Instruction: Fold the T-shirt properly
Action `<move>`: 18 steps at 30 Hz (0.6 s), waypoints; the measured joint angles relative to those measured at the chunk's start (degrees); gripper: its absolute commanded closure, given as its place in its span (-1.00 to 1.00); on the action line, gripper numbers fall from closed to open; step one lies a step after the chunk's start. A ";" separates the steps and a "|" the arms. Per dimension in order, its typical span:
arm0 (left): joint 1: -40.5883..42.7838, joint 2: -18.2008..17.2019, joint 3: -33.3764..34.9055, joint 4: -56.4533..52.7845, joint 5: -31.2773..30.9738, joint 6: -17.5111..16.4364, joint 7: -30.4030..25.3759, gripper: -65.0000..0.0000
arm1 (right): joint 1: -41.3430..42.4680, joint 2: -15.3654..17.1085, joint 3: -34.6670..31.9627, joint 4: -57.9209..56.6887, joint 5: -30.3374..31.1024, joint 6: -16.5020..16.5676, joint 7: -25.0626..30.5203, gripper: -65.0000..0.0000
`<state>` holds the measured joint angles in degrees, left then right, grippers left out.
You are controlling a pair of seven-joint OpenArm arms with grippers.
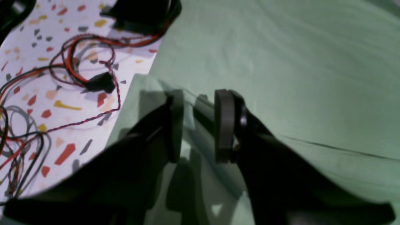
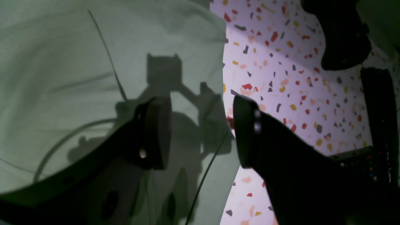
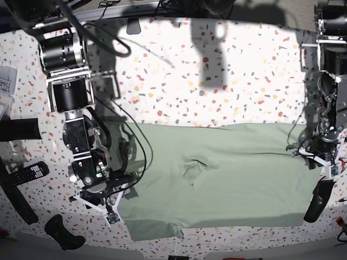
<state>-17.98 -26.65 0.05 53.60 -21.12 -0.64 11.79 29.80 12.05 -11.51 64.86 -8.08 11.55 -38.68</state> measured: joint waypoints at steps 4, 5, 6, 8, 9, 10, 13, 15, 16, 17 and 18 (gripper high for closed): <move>-0.04 -0.02 0.00 -0.63 4.68 0.02 0.22 0.54 | 0.02 0.02 0.02 0.00 4.48 0.00 -0.02 0.06; -0.26 -0.04 0.00 -0.61 4.63 0.02 0.42 0.54 | 0.02 0.02 0.02 0.00 7.23 0.28 -0.02 0.06; -0.46 -0.02 0.00 -0.50 4.44 -0.31 0.44 0.54 | 0.02 0.02 0.02 0.00 10.16 1.62 -0.07 0.06; -0.48 -0.04 0.00 -0.24 2.91 -1.51 0.39 0.54 | -0.17 -0.02 0.00 0.00 15.52 4.74 -0.24 0.06; -0.48 -0.02 0.00 -0.24 2.95 -2.51 0.42 0.54 | -0.50 -0.09 0.00 0.02 17.25 5.18 -0.42 0.06; -0.44 -0.02 0.00 -0.24 2.95 -2.89 0.57 0.54 | -1.11 -0.15 0.00 0.02 17.57 5.42 -0.22 0.06; -0.44 -0.04 0.00 -0.26 2.95 -4.11 0.55 0.54 | -4.02 -0.13 0.00 0.02 17.18 5.40 0.28 0.06; -0.42 -0.02 0.00 -0.24 2.95 -4.15 0.44 0.54 | -6.34 0.02 0.00 0.00 18.14 5.44 0.28 0.06; -0.22 -0.04 0.00 -0.24 2.95 -4.31 0.24 0.54 | -7.43 0.02 0.02 0.00 18.88 5.42 0.74 0.06; 0.24 -0.02 0.00 -0.24 2.97 -4.31 -0.20 0.54 | -8.55 0.00 0.02 0.00 18.82 5.40 1.66 0.06; 0.76 -0.04 0.00 -0.26 2.95 -4.31 -0.39 0.54 | -9.55 0.00 0.00 0.00 18.82 5.40 2.75 0.06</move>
<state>-17.21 -26.70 0.05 53.34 -18.17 -4.95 11.40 20.25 12.05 -11.51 64.86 10.74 16.95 -35.92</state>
